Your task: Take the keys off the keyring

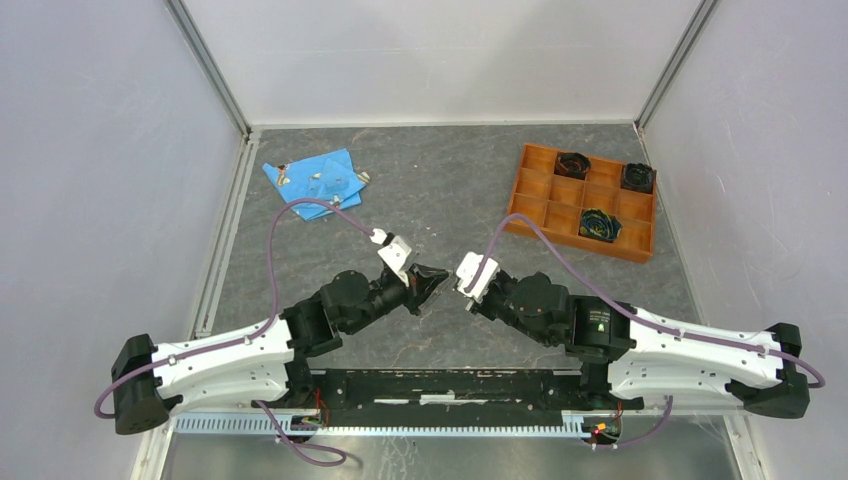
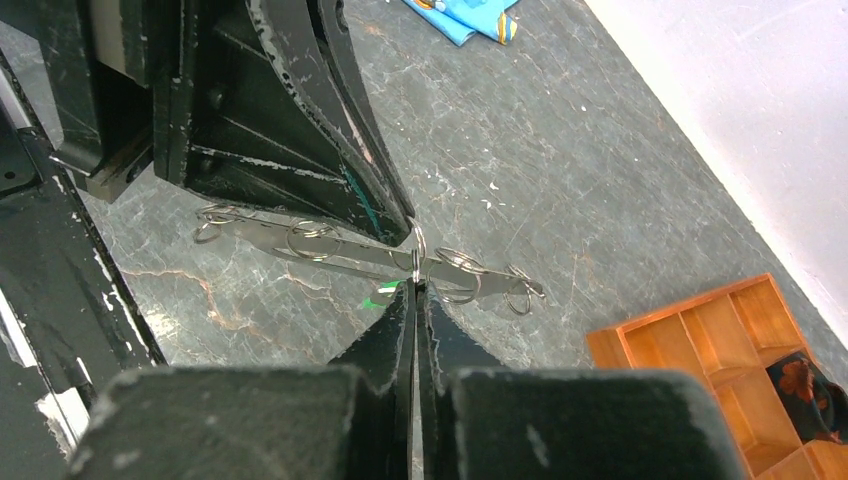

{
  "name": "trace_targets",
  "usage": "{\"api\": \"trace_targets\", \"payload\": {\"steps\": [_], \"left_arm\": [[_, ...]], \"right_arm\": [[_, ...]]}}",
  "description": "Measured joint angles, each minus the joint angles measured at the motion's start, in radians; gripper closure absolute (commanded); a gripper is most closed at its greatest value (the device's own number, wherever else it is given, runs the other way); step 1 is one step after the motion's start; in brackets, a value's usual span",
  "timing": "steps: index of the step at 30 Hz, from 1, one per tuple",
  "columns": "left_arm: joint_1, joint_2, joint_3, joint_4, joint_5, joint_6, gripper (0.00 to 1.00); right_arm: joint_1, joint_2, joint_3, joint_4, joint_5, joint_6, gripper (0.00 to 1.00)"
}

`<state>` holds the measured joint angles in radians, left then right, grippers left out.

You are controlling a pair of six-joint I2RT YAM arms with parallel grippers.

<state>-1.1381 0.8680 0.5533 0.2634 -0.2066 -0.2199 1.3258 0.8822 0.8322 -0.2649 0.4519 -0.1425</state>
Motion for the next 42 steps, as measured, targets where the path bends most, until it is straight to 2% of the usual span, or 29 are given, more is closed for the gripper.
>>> {"api": "trace_targets", "payload": {"steps": [11,21,29,42], "left_arm": [[-0.016,0.059,0.070,-0.096,0.025,0.058,0.98],[-0.020,0.061,0.109,-0.186,0.065,0.072,0.98],[-0.019,0.077,0.156,-0.282,0.232,0.106,0.98],[-0.018,0.067,0.153,-0.283,0.468,0.121,0.98]], "right_arm": [[-0.005,0.008,0.028,-0.065,-0.012,-0.043,0.99],[-0.005,0.000,0.047,-0.122,-0.086,-0.122,0.99],[-0.005,-0.038,0.047,-0.183,-0.202,-0.242,0.99],[-0.006,-0.122,0.047,-0.242,-0.432,-0.311,0.99]]}}
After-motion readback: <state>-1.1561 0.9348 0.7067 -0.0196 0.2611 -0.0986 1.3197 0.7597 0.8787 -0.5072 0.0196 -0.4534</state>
